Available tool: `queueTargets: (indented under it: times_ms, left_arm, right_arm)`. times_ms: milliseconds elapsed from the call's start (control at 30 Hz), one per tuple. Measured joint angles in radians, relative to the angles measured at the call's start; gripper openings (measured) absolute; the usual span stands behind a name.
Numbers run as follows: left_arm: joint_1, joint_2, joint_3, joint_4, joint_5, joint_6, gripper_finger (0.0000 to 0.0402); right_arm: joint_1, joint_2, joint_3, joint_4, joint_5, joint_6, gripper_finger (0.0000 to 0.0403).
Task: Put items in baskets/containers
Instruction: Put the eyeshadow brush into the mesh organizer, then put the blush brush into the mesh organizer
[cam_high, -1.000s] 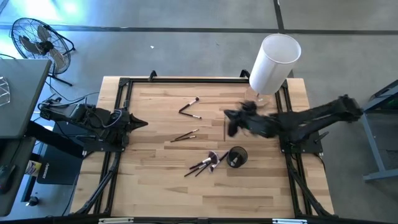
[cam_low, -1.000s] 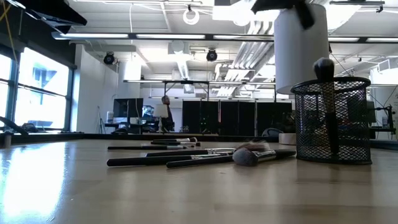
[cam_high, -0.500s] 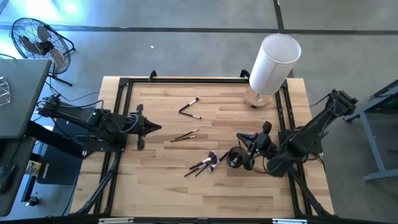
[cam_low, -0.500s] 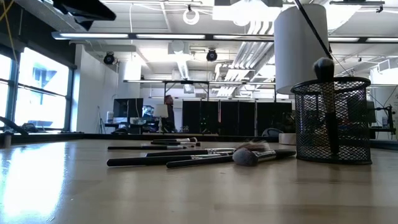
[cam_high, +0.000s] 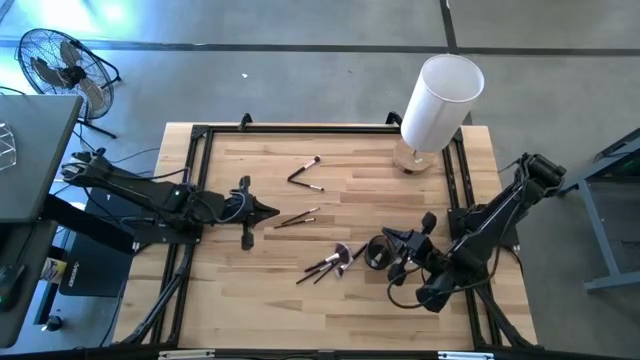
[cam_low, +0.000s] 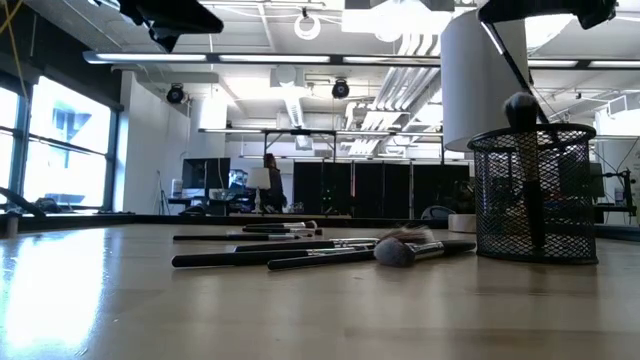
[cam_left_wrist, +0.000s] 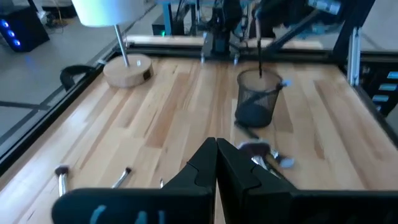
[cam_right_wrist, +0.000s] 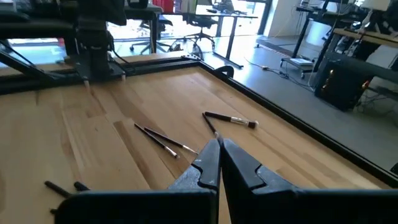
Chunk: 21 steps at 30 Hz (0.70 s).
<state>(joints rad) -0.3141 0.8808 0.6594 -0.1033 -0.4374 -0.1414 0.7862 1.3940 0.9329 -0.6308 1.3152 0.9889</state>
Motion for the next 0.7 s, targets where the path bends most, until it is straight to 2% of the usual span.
queueTargets:
  times_ms: [267, 533, 700]
  left_arm:
    - [0.000, 0.027, 0.000, 0.050, 0.000, -0.048, 0.0000]
    - [0.000, 0.027, 0.000, 0.051, -0.001, -0.059, 0.0000]
    - [0.000, 0.027, 0.000, 0.053, -0.006, -0.141, 0.0000]
  right_arm:
    - [-0.053, 0.012, 0.000, -0.032, -0.110, 0.050, 0.0004]
    - [-0.044, -0.030, 0.000, -0.127, -0.160, 0.089, 0.0061]
    - [-0.044, -0.076, 0.000, -0.197, -0.218, 0.087, 0.0092]
